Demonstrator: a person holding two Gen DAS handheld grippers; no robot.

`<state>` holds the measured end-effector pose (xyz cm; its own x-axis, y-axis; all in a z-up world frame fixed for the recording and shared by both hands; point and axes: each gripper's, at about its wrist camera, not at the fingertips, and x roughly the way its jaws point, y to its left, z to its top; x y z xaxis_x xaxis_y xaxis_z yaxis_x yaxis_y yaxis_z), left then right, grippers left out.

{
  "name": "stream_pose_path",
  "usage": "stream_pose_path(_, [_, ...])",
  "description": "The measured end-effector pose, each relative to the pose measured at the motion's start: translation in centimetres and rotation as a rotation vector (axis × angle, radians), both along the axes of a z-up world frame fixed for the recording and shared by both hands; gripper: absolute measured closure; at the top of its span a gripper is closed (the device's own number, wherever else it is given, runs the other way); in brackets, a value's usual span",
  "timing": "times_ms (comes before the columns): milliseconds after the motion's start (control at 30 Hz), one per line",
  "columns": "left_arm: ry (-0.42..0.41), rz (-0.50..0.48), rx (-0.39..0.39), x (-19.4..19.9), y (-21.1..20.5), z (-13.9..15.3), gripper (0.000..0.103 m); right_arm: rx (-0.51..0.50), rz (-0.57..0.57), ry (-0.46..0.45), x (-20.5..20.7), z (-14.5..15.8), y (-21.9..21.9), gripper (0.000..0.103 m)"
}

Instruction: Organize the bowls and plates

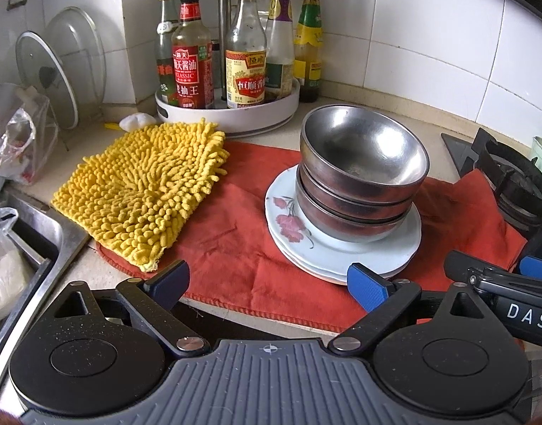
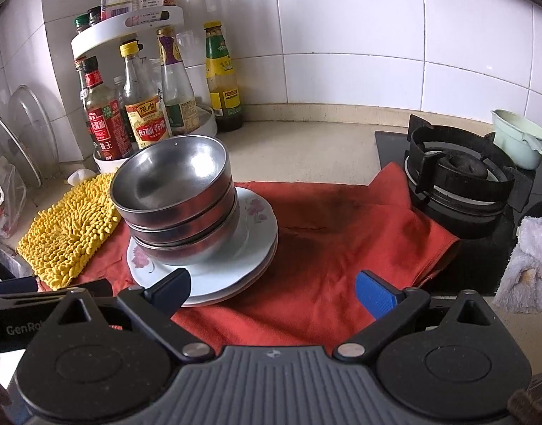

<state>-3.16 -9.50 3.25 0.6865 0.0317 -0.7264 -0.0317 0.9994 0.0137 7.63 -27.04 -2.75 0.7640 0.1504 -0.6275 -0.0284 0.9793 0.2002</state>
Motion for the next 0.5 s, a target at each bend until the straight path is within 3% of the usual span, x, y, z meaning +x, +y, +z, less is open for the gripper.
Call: stream_pose_path(500, [-0.021,0.003,0.019,-0.6,-0.2,0.25,0.006,-0.006,0.0,-0.003,-0.44,0.05,0.09,0.007])
